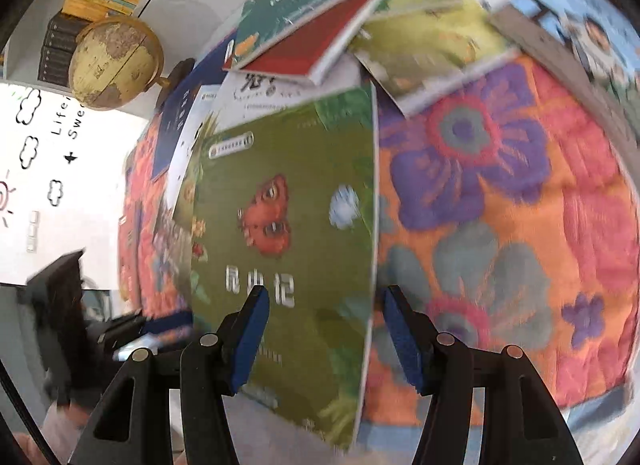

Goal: Organize books

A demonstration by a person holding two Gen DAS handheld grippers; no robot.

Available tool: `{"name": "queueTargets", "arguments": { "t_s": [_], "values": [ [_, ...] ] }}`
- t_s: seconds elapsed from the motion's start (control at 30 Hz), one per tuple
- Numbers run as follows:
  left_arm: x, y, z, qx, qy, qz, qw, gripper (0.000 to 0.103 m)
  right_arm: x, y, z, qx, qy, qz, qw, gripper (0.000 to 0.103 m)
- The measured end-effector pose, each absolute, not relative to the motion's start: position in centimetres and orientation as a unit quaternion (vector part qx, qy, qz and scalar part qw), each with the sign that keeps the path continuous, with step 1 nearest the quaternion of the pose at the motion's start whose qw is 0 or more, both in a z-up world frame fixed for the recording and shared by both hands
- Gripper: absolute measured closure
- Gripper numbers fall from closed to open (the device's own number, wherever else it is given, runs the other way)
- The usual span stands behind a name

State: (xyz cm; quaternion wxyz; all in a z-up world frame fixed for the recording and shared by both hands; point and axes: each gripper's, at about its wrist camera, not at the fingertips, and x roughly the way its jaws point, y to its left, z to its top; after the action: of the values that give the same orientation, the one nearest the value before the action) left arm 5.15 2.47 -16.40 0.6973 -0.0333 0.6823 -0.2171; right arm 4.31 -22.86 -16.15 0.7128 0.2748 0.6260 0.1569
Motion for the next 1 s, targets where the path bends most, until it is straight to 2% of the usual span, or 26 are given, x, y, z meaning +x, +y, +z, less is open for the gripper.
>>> {"name": "queueTargets", "arguments": {
  "t_s": [0.27,0.3,0.43,0.47,0.53,0.57,0.6,0.87,1.0],
  "values": [
    [4.7,4.8,-16.1,-0.062,0.681,-0.224,0.694,0.068,1.9,-24.0,-17.1,0.284,0.631,0.221,0.687,0.048],
    [4.6,4.9,-15.9,-0.064,0.683,-0.235,0.689,0.072,1.9,-23.9,-17.0,0.279,0.631,0.225,0.688,0.048],
    [4.0,2.8,-16.4,-0.04,0.685,-0.247,0.684,0.072,2.3,-23.2,-17.0,0.259,0.629,0.245,0.691,0.051],
    [3.9,2.6,-16.2,-0.033,0.684,-0.244,0.687,0.072,2.7,-23.0,-17.0,0.26,0.628,0.247,0.691,0.053],
    [4.0,2.5,-16.2,-0.036,0.685,-0.242,0.686,0.072,2.9,-23.2,-17.2,0.25,0.63,0.245,0.694,0.064],
    [4.0,2.7,-16.1,-0.039,0.685,-0.241,0.687,0.074,2.9,-23.4,-17.3,0.246,0.632,0.242,0.694,0.073],
    [4.0,2.9,-15.8,-0.044,0.682,-0.241,0.689,0.076,2.9,-23.8,-17.6,0.251,0.632,0.243,0.691,0.077],
    [3.2,2.8,-11.3,-0.049,0.629,-0.239,0.738,0.079,3.1,-23.3,-15.5,0.247,0.613,0.301,0.688,0.078],
    [4.0,2.0,-13.1,0.001,0.651,-0.209,0.729,0.085,3.9,-23.2,-18.0,0.261,0.636,0.285,0.669,0.078]
  ]
}}
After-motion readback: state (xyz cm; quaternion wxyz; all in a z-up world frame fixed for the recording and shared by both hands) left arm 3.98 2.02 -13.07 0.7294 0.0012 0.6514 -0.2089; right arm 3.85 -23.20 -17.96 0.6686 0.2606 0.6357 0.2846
